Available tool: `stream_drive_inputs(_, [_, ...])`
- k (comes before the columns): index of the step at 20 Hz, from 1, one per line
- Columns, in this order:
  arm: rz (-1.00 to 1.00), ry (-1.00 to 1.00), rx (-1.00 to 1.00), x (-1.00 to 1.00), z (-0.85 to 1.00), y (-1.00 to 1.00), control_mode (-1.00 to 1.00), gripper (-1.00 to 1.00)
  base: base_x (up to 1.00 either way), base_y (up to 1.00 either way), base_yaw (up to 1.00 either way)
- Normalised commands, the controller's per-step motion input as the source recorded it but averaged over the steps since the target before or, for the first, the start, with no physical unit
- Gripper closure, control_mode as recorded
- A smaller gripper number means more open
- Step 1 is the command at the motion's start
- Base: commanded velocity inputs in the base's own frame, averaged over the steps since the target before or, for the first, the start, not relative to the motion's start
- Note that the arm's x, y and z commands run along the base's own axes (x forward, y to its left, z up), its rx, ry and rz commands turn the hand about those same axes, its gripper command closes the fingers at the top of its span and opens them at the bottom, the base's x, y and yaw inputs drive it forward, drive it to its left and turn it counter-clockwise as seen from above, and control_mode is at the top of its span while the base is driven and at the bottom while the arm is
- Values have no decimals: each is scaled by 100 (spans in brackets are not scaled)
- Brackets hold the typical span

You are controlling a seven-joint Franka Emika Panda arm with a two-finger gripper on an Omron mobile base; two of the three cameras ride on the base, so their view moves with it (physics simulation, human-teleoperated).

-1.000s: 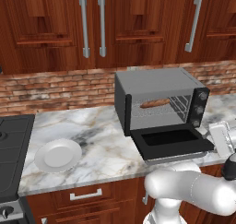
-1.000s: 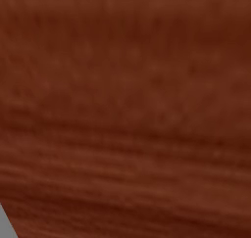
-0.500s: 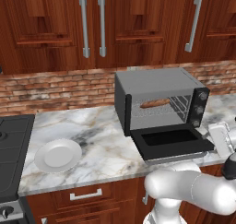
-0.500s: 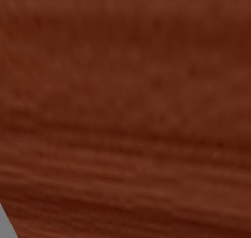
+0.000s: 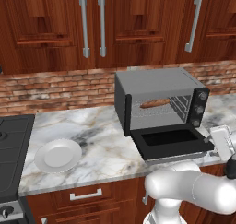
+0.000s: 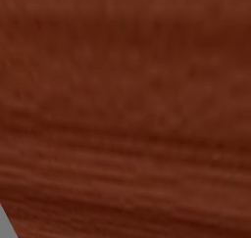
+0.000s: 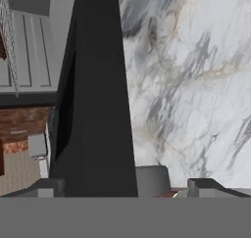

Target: Pull the toaster oven rack outwards. Pick up the baguette from the plate and place it on the toaster oven rack. Close the toaster oven door fully and set the temperature to the lowest setting.

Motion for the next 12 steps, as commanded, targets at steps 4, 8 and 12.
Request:
stream_drive_inputs(4, [0, -5, 0, -2, 0, 28, -100, -100, 0, 0, 0])
stream_drive_inputs(8, [0, -6, 0, -7, 9, 39, -100, -100, 0, 0, 0])
stream_drive_inputs(12, [0, -7, 0, 0, 33, 43, -100, -100, 0, 0, 0])
